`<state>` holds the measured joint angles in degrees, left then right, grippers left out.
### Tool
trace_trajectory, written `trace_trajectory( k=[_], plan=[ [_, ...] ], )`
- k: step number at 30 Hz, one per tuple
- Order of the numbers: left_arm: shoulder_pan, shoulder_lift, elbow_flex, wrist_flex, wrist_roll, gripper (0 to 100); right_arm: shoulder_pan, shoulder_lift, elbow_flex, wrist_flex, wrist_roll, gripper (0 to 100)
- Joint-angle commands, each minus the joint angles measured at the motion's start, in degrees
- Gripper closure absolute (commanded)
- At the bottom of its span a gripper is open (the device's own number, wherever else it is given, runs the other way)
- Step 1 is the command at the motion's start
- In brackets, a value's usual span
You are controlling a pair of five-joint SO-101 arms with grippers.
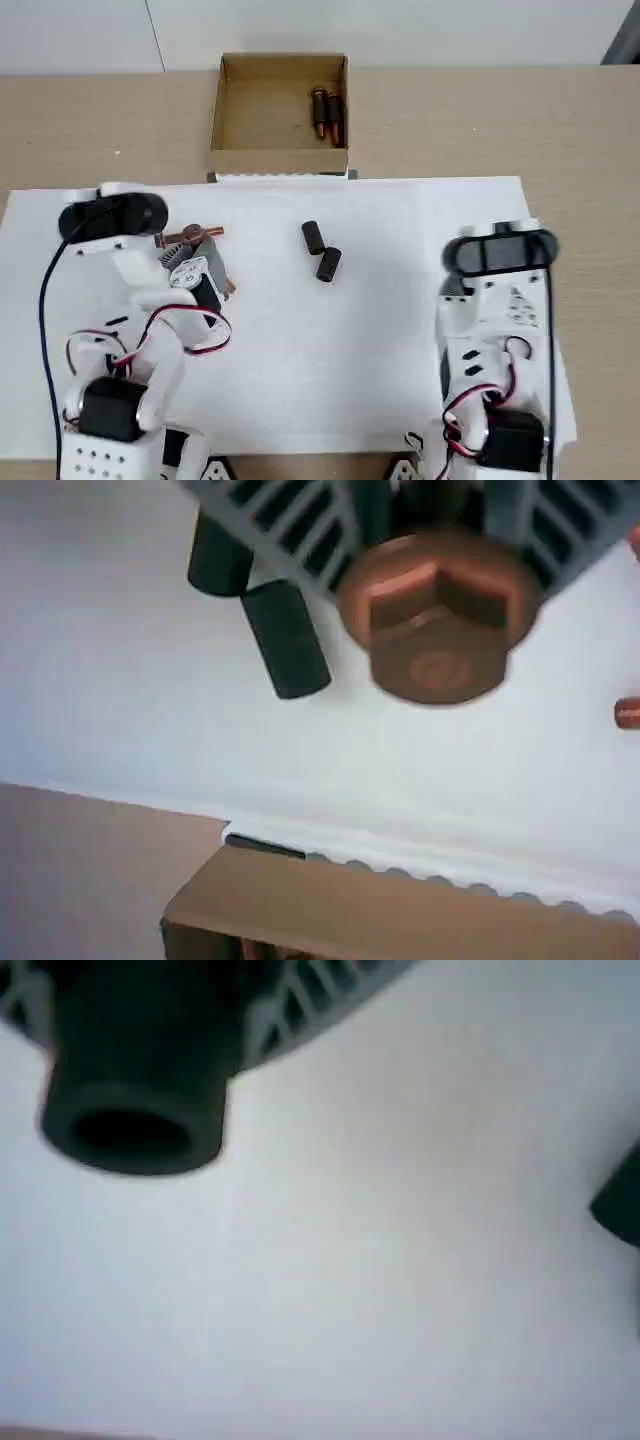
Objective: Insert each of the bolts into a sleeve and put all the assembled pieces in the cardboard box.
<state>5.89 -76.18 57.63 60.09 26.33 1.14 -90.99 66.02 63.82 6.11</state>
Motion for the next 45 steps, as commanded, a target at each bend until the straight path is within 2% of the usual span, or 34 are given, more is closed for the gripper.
trace_trajectory(
  k=[1, 8, 11, 15, 20, 22, 26, 30, 38, 45],
  plan=[
    [0.4, -3.7, 1.4, -4.0, -0.4, 100, -6.1, -2.5, 2.0, -4.3, -2.3, 99.7],
    [0.4, -7.7, 6.4, -8.3, -0.4, 100, -18.3, -6.4, 8.4, -9.9, -2.4, 99.7],
    [0.6, -10.4, 10.5, -11.8, -3.4, 100, -22.8, -8.4, 11.3, -12.4, -2.4, 99.7],
    [4.0, -16.4, 16.7, -17.4, -6.4, 99, -28.4, -11.9, 14.9, -15.3, -2.2, 99.7],
    [10.3, -25.8, 23.1, -20.0, -6.0, 99, -35.4, -13.0, 17.3, -15.4, -2.4, 99.7],
    [11.6, -28.6, 24.5, -20.1, -3.2, 99, -37.4, -12.9, 18.2, -15.4, -2.4, 99.7],
    [12.0, -27.8, 24.6, -20.1, 4.4, 99, -39.4, -12.9, 19.3, -15.4, -2.2, 99.7],
    [12.1, -27.9, 24.6, -20.3, 8.7, 99, -40.5, -12.9, 19.4, -15.4, -2.0, 99.7],
    [12.2, -27.9, 24.6, -24.4, 13.5, 99, -43.2, -12.9, 19.4, -15.4, -2.0, 99.7],
    [17.1, -27.9, 24.6, -24.4, 13.5, 99, -43.3, -12.9, 19.4, -16.6, -0.7, 99.6]
  ],
)
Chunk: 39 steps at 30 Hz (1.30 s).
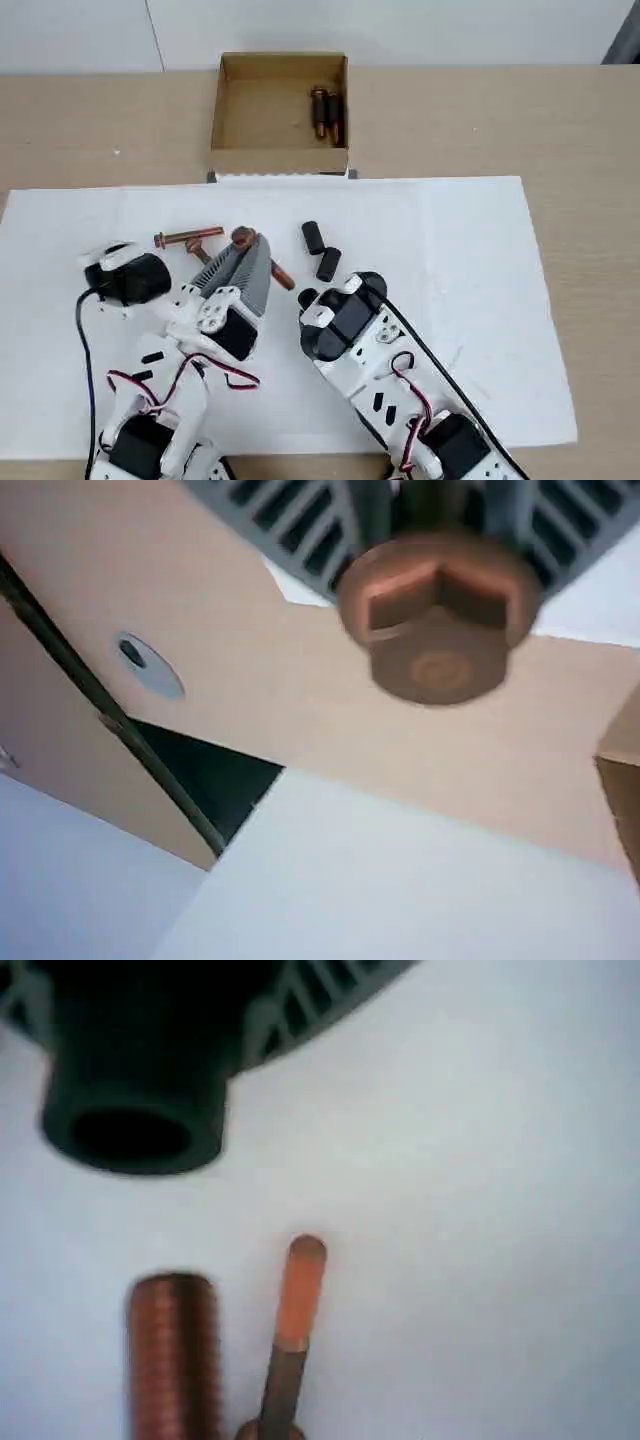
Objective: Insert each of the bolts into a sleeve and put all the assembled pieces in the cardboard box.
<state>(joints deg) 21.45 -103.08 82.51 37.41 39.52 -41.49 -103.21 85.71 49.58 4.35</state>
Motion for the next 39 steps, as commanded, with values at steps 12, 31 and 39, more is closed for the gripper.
trace_trajectory(
  k=[12, 31, 39],
  plan=[
    [2.9, -1.0, -0.3, -0.8, 0.4, 99, -0.7, -0.7, -0.4, -4.4, 4.3, 99.6],
    [12.2, -0.9, 5.5, 14.0, -2.9, 99, -0.7, -0.7, -0.7, -4.4, 4.3, 99.6],
    [11.9, -0.9, 5.5, 14.1, -4.9, 90, -0.7, -0.7, -0.4, -4.4, 4.3, 99.6]
  ],
)
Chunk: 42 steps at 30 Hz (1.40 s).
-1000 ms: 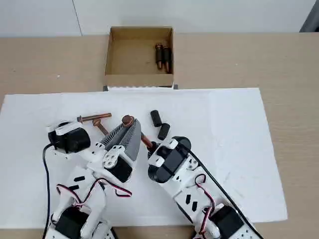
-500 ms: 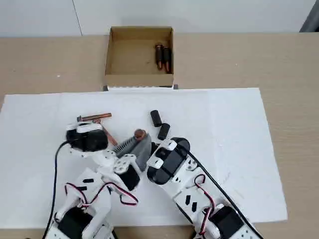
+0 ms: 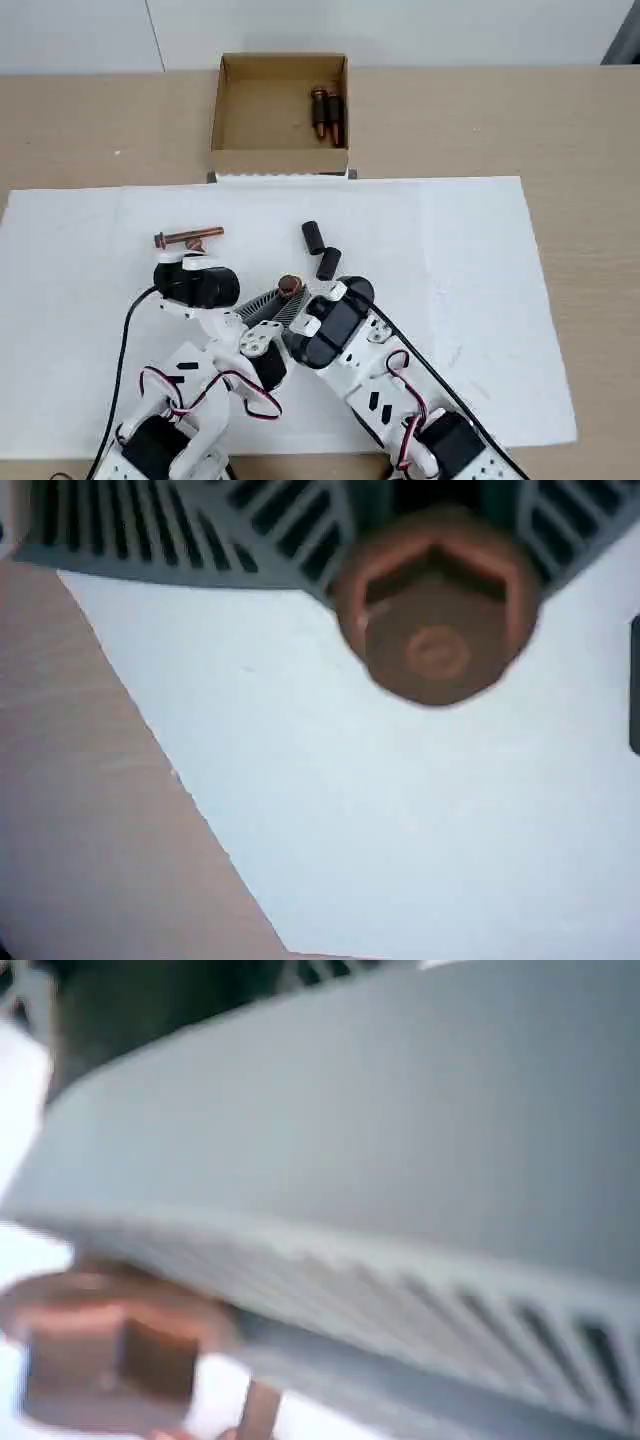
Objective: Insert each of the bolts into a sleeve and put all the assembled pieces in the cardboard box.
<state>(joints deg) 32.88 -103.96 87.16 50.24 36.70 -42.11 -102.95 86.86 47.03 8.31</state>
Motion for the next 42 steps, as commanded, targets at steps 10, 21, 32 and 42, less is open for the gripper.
trace_trajectory(
  k=[10, 21, 32, 42],
  plan=[
    [0.4, 0.2, -0.7, 1.3, -6.9, 76, 0.1, -0.9, -1.4, -1.9, 0.4, 99.6],
    [-7.1, 0.2, -9.0, 1.3, -13.1, 76, 0.2, -0.9, -0.8, -1.9, 3.0, 99.6],
    [-13.8, 0.2, -12.6, 1.4, -16.4, 100, 2.5, -0.9, -0.8, -1.8, 2.9, 99.6],
    [-29.3, 0.0, -0.4, 5.8, -25.6, 100, 20.1, -0.9, -2.5, 0.5, 1.2, 99.6]
  ],
)
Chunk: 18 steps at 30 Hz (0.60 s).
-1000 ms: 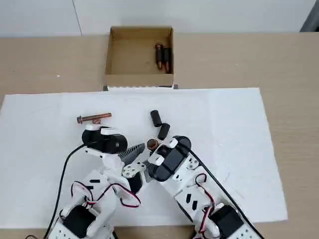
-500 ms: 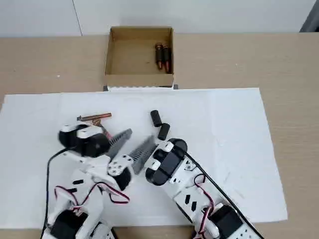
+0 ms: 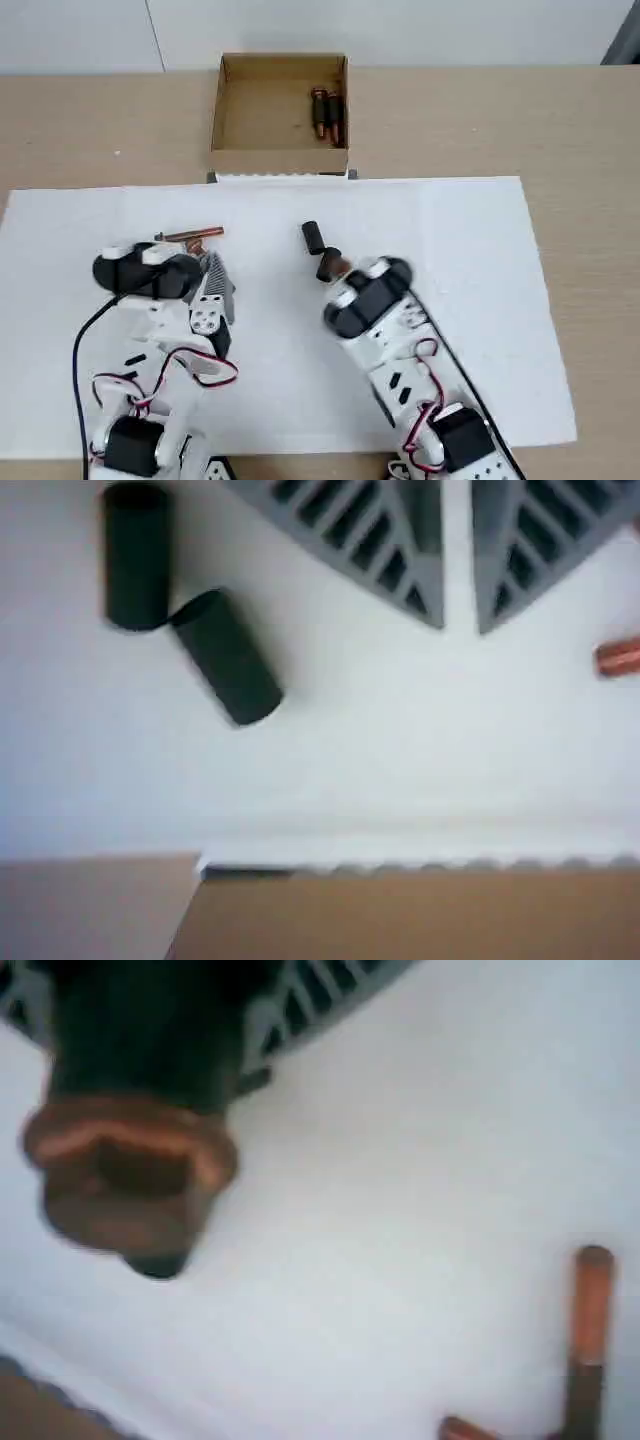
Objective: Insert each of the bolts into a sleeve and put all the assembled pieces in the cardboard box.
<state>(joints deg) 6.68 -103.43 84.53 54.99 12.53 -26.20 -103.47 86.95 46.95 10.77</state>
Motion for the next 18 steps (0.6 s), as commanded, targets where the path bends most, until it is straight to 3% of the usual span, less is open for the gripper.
trace_trajectory(
  k=[1, 7, 18],
  plan=[
    [-4.2, -0.5, 3.6, 1.7, -1.7, 100, 5.5, -0.4, -3.2, 2.2, -3.0, 99.6],
    [-7.9, -0.5, 8.8, 4.2, -1.7, 100, 10.2, -0.3, -7.1, 12.4, -12.8, 99.6],
    [-8.2, -0.5, 9.0, 4.7, -1.7, 100, 11.7, 5.4, -17.1, 13.8, -13.9, 99.6]
  ],
)
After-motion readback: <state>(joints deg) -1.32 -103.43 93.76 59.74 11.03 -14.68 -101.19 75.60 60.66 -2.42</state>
